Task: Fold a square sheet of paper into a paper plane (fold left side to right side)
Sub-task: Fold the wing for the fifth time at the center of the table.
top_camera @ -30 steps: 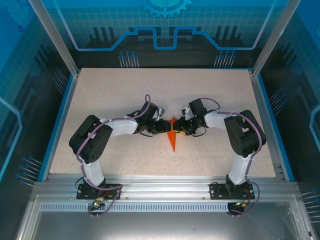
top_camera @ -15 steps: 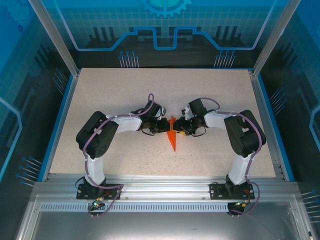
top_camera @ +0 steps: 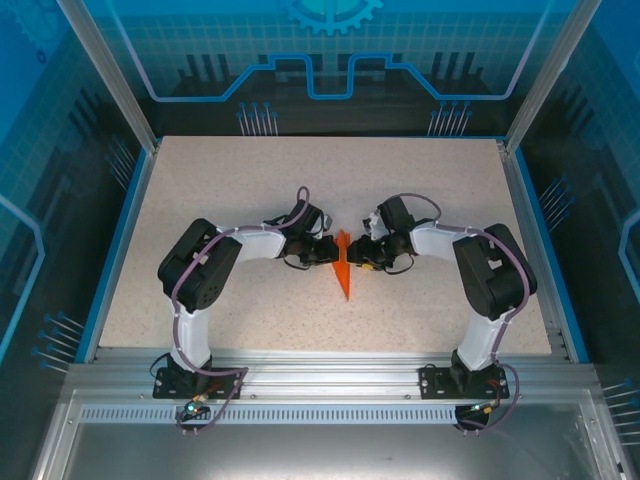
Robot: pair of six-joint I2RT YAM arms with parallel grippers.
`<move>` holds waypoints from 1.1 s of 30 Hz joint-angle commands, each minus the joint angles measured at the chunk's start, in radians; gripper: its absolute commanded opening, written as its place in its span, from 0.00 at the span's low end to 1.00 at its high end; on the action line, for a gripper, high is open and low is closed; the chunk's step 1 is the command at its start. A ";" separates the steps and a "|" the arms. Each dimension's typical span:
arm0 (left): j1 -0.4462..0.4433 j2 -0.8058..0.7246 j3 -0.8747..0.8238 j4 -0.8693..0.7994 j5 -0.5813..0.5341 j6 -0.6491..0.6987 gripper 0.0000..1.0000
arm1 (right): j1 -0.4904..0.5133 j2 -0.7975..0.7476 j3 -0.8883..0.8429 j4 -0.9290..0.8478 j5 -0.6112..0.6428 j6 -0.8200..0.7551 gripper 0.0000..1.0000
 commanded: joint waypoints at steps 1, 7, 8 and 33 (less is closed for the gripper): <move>0.012 0.024 0.031 -0.030 -0.018 0.027 0.13 | 0.007 -0.066 -0.017 -0.053 -0.019 -0.033 0.42; 0.012 0.036 0.048 -0.041 -0.018 0.035 0.13 | 0.028 -0.116 -0.046 -0.029 -0.128 -0.002 0.31; 0.012 0.038 0.049 -0.042 -0.019 0.035 0.13 | 0.038 -0.117 -0.053 -0.011 -0.145 0.015 0.29; 0.012 0.072 0.089 -0.079 -0.049 0.028 0.12 | 0.146 -0.025 -0.105 0.057 -0.115 0.141 0.26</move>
